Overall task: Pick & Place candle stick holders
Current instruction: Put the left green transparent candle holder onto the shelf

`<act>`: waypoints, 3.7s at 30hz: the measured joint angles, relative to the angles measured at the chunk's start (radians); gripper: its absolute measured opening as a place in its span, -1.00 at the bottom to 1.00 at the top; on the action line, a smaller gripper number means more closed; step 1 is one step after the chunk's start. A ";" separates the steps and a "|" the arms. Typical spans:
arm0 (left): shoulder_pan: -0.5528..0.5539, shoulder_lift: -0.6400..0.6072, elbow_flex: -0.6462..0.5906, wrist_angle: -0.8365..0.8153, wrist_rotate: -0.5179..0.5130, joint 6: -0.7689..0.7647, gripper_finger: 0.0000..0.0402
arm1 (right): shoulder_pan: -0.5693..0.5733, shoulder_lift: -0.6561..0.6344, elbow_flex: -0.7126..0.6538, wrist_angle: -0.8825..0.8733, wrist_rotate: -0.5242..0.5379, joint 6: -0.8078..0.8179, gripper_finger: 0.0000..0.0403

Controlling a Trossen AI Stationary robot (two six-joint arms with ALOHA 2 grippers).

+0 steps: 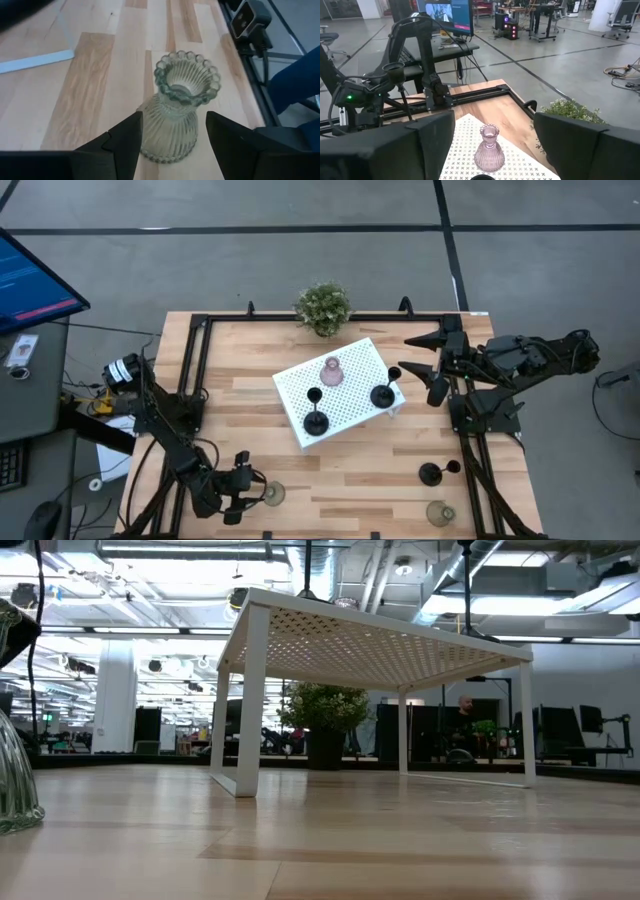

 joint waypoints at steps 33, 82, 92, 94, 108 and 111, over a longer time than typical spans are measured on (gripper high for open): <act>0.046 0.168 0.000 0.335 -0.184 0.116 0.09 | 0.002 0.080 0.000 -0.003 -0.001 -0.036 0.32; 0.121 0.116 -0.001 0.556 -0.303 0.159 -0.34 | 0.002 0.062 0.000 0.005 -0.024 -0.028 0.31; 0.096 -0.305 -0.001 0.552 -0.303 0.159 -0.34 | 0.002 0.027 0.000 0.109 -0.024 -0.059 0.31; 0.088 -0.401 -0.001 0.557 -0.304 0.155 -0.34 | 0.002 0.015 0.000 0.117 -0.024 -0.062 0.31; 0.066 -0.823 0.063 0.587 -0.273 0.178 -0.35 | 0.002 -0.015 0.000 0.117 -0.024 -0.065 0.31; 0.066 -0.832 0.120 0.595 -0.270 0.245 -0.36 | 0.002 -0.015 0.000 0.117 -0.024 -0.065 0.31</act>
